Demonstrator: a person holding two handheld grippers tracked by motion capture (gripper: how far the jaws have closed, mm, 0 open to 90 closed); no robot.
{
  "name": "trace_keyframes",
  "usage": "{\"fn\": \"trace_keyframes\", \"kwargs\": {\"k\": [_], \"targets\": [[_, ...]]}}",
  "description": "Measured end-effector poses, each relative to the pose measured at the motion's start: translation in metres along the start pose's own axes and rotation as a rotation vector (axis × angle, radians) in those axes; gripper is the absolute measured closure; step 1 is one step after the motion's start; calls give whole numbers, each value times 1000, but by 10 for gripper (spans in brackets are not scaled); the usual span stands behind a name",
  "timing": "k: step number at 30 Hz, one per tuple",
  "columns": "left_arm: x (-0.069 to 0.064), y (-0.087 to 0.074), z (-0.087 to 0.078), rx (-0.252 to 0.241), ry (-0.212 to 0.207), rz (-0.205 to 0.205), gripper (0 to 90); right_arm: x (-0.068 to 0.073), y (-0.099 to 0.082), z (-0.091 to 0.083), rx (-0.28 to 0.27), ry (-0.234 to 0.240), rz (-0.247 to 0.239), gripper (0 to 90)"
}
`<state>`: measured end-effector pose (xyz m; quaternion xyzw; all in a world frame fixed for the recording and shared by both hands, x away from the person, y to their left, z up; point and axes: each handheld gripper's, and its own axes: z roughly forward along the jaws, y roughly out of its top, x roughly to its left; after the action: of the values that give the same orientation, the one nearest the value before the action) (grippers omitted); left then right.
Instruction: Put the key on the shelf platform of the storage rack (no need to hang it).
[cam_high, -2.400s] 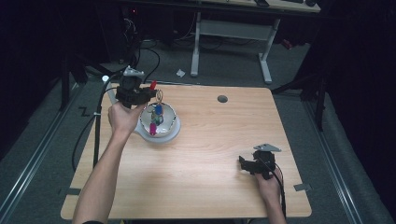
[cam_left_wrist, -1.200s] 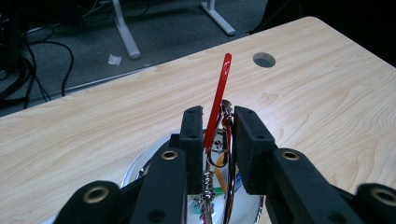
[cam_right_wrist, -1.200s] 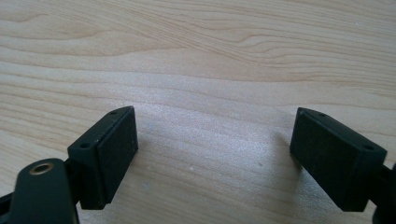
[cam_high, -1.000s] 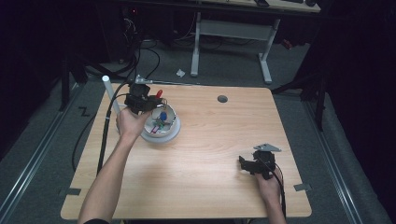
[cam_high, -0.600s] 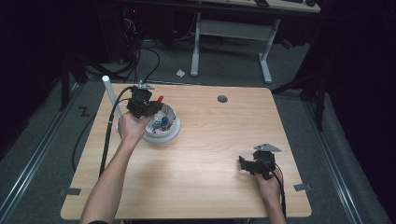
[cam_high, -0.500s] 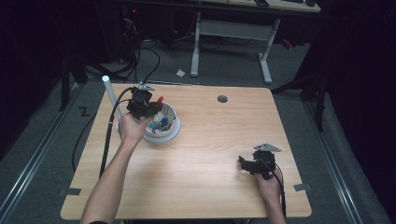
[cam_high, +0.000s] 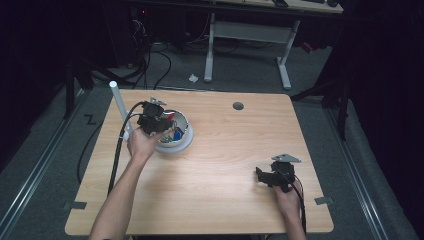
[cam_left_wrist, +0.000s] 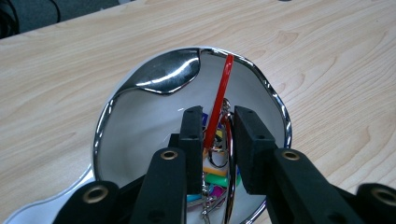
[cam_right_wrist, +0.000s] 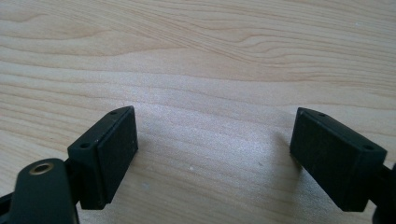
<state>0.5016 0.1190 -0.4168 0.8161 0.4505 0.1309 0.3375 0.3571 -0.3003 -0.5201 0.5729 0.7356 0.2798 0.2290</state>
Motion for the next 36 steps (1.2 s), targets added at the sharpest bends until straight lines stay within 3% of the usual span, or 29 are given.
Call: {"fn": "trace_keyframes", "kwargs": {"k": [7, 13, 16, 20, 25, 30, 36], "targets": [[1, -8, 14, 49, -11, -11, 740, 0, 0, 0, 0, 0, 0, 152], [1, -8, 16, 56, 2, -21, 728, 0, 0, 0, 0, 0, 0, 152], [1, -7, 15, 53, 9, -31, 610, 0, 0, 0, 0, 0, 0, 152], [1, -7, 7, 38, 33, -28, 493, 0, 0, 0, 0, 0, 0, 152], [-1, -6, -1, 17, 16, -23, 410, 0, 0, 0, 0, 0, 0, 152], [-6, -6, -10, 4, 6, -5, 388, 0, 0, 0, 0, 0, 0, 152], [-5, -16, -22, -51, -24, -48, 385, 0, 0, 0, 0, 0, 0, 152]]}}
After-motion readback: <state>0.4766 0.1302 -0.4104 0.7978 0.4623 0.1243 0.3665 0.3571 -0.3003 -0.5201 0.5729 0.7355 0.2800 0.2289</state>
